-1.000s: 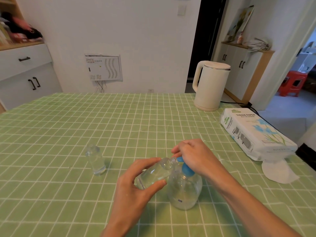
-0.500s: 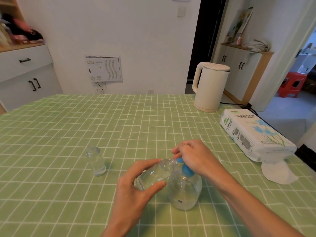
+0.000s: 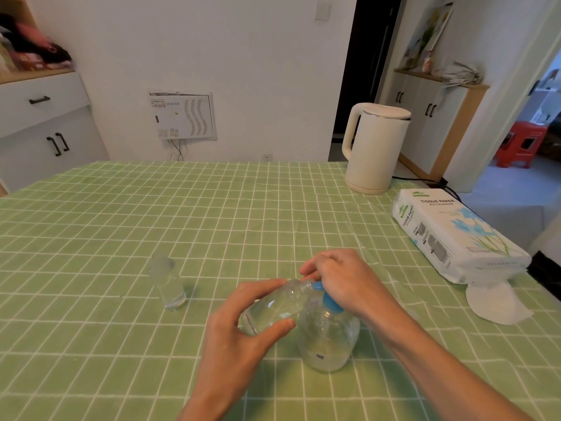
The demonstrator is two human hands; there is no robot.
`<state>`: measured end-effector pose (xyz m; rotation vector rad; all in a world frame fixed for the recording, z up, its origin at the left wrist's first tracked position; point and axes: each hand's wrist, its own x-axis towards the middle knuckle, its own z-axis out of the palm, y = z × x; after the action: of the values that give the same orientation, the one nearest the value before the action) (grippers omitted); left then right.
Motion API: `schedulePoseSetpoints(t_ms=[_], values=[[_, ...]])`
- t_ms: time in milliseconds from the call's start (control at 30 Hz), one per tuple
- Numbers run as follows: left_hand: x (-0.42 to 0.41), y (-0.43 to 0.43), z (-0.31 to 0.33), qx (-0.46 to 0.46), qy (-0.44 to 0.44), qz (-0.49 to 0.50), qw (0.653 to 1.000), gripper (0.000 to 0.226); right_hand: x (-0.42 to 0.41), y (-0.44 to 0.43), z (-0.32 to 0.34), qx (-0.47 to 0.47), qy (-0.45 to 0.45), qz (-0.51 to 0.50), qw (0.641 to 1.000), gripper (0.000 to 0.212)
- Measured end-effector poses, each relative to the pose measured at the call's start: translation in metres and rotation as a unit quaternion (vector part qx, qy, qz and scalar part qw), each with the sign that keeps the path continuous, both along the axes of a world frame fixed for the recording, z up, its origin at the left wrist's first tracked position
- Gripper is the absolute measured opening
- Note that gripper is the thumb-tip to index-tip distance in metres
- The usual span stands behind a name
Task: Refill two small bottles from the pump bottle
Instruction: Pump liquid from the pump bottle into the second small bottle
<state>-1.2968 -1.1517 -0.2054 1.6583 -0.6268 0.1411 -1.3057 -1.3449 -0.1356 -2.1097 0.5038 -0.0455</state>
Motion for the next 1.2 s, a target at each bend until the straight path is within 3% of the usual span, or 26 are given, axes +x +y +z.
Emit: schedulePoseSetpoints(t_ms=[1200], values=[[-0.0007, 0.0007, -0.0011, -0.006, 0.007, -0.001, 1.000, 0.050, 0.0001, -0.0003, 0.0051, 0.003, -0.010, -0.013, 1.000, 0.036]])
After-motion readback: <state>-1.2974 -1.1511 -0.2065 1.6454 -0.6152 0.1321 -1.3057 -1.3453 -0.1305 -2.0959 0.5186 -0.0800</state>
